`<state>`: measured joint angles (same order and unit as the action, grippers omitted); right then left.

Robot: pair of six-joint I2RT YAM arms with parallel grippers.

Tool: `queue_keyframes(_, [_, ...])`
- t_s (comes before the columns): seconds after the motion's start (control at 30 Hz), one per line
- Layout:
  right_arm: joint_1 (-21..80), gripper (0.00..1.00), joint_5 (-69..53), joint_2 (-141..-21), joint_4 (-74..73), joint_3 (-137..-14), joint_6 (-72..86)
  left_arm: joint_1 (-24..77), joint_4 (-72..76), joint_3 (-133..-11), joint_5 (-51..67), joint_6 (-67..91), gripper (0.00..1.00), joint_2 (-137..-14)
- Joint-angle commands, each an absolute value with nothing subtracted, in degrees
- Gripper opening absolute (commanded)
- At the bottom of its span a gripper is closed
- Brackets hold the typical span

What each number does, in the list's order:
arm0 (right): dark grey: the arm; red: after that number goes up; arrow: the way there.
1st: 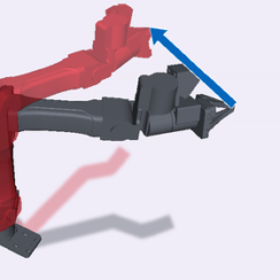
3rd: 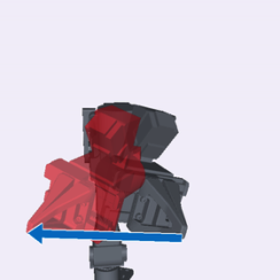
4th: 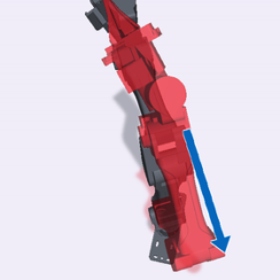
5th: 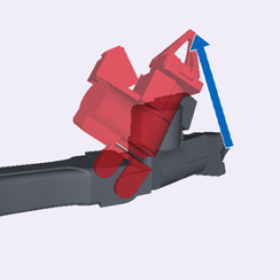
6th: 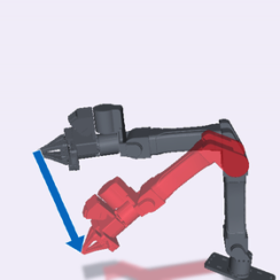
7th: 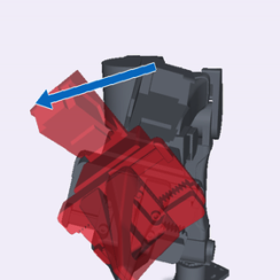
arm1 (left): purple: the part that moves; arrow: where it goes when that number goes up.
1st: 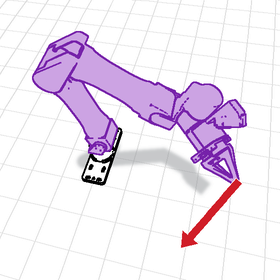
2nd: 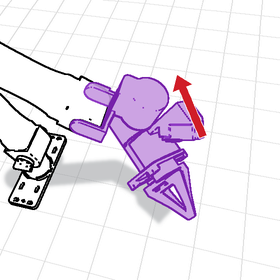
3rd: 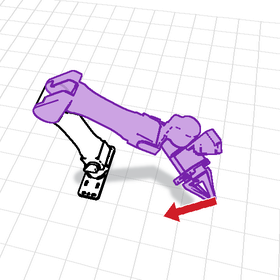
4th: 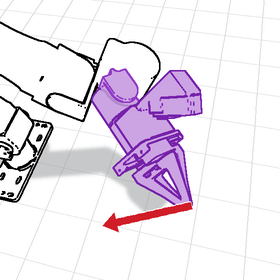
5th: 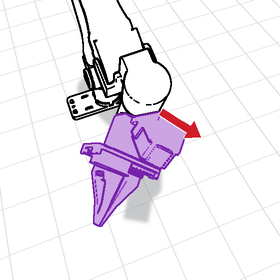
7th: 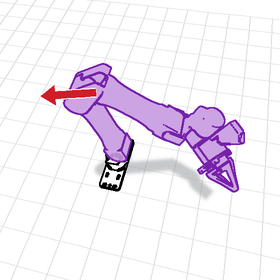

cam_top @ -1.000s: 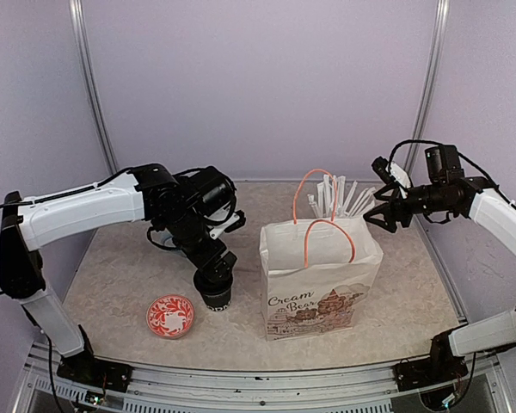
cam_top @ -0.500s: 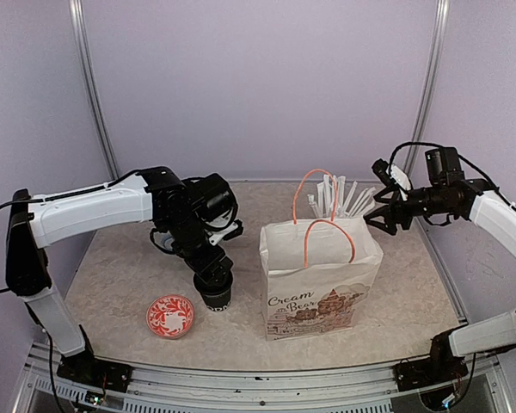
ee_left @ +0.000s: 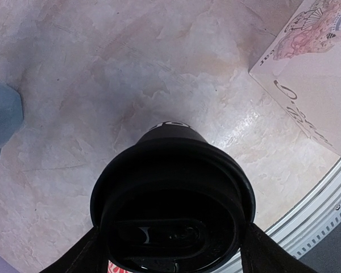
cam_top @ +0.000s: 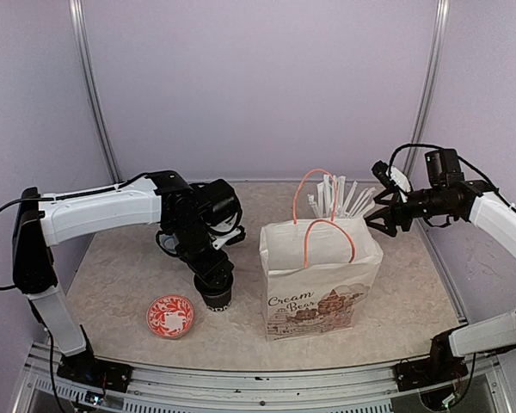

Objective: Pack the takeout coffee

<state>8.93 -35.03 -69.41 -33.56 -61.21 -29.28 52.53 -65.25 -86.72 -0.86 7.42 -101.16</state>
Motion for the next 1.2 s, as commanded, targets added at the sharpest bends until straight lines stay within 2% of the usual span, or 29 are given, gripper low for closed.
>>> queue_keyframes(0.0, [8.70, 0.85, -35.68, -68.20, -33.78, -60.53, -29.62, 52.90, -66.26, -86.91, 0.18, 6.93, 0.77, -102.56])
queue_keyframes(0.1, [8.70, 0.85, -35.76, -68.12, -34.02, -60.84, -29.53, 53.07, -66.48, -86.80, -1.73, 6.86, 0.76, -102.87])
queue_keyframes(0.33, [8.69, 0.85, -35.83, -67.58, -35.46, -62.36, -29.53, 54.09, -66.97, -87.76, -2.17, 6.81, 0.67, -102.47])
queue_keyframes(0.63, [8.85, 0.85, -37.84, -67.41, -39.43, -66.23, -30.61, 53.54, -67.83, -91.73, -3.97, 8.15, 0.67, -97.34])
queue_keyframes(1.0, [14.69, 0.85, -45.12, -69.32, -48.06, -77.92, -34.91, 50.57, -67.40, -111.53, -11.82, 9.64, 0.67, -89.09])
queue_keyframes(1.17, [15.54, 0.85, -44.47, -69.87, -48.64, -78.82, -35.18, 53.08, -60.44, -113.97, -8.28, 8.83, 0.66, -84.56])
